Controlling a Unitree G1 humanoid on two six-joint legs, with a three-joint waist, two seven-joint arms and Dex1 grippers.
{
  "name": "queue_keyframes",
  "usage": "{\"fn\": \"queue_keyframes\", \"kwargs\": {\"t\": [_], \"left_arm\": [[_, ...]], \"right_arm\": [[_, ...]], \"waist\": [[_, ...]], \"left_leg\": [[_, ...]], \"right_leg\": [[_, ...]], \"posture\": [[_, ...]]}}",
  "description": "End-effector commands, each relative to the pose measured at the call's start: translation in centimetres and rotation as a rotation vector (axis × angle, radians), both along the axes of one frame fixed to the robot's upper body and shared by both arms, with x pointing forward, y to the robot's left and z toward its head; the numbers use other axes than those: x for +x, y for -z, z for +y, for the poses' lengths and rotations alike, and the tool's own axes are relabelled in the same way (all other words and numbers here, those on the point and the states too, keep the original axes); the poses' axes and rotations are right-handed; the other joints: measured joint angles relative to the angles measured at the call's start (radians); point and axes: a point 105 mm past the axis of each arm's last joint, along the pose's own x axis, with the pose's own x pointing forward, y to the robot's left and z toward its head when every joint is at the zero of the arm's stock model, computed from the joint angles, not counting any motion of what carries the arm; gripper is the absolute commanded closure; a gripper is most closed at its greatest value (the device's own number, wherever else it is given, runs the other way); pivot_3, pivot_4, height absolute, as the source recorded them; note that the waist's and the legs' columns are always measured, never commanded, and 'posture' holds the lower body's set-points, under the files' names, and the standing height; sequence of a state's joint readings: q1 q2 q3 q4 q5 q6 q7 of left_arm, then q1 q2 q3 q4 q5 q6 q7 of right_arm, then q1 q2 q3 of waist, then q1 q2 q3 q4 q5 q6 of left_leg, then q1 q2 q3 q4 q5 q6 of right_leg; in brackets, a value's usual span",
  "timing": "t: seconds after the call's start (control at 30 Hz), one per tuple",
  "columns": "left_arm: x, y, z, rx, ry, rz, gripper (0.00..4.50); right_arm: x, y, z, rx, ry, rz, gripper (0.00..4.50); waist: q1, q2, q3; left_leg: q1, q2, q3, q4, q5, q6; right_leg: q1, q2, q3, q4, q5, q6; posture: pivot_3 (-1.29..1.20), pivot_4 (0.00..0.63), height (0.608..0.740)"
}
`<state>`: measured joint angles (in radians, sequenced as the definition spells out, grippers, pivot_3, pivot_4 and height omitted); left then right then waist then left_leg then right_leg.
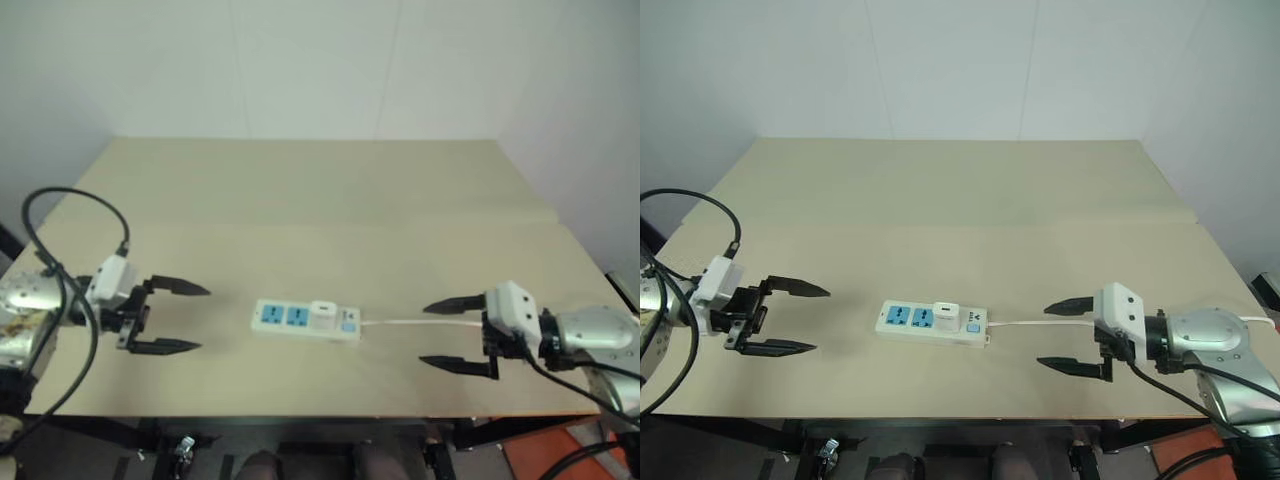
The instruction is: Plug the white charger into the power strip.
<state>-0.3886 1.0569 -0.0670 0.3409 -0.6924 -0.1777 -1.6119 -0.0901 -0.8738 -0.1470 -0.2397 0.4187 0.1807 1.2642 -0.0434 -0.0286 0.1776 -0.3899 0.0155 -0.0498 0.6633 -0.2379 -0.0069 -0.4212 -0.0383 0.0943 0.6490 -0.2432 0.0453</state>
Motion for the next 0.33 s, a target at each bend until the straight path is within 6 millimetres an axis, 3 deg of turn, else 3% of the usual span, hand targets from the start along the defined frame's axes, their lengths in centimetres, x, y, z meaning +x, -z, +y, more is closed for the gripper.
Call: {"fn": "queue_keyframes", "kwargs": {"t": [0.03,0.33], "left_arm": [[0.1,-0.7,-0.1,-0.002,-0.003,-0.037,0.0],[0.4,-0.2,-0.7,-0.028,-0.012,-0.041,0.0]], "right_arm": [[-0.3,-1.2,-0.5,0.012,0.018,-0.039,0.05],[-0.1,-1.5,-1.7,-0.011,0.06,-0.047,0.05]], "waist": [[0.0,0.0,0.0],[0.0,0.0,0.0]], "left_leg": [[0.0,0.0,0.0,0.0,0.0,0.0],[0.0,0.0,0.0,0.0,0.0,0.0]], "right_leg": [[0.0,0.0,0.0,0.0,0.0,0.0],[0.0,0.0,0.0,0.0,0.0,0.0]], "posture": [[0.0,0.15,0.74],[0.0,0.15,0.74]]}}
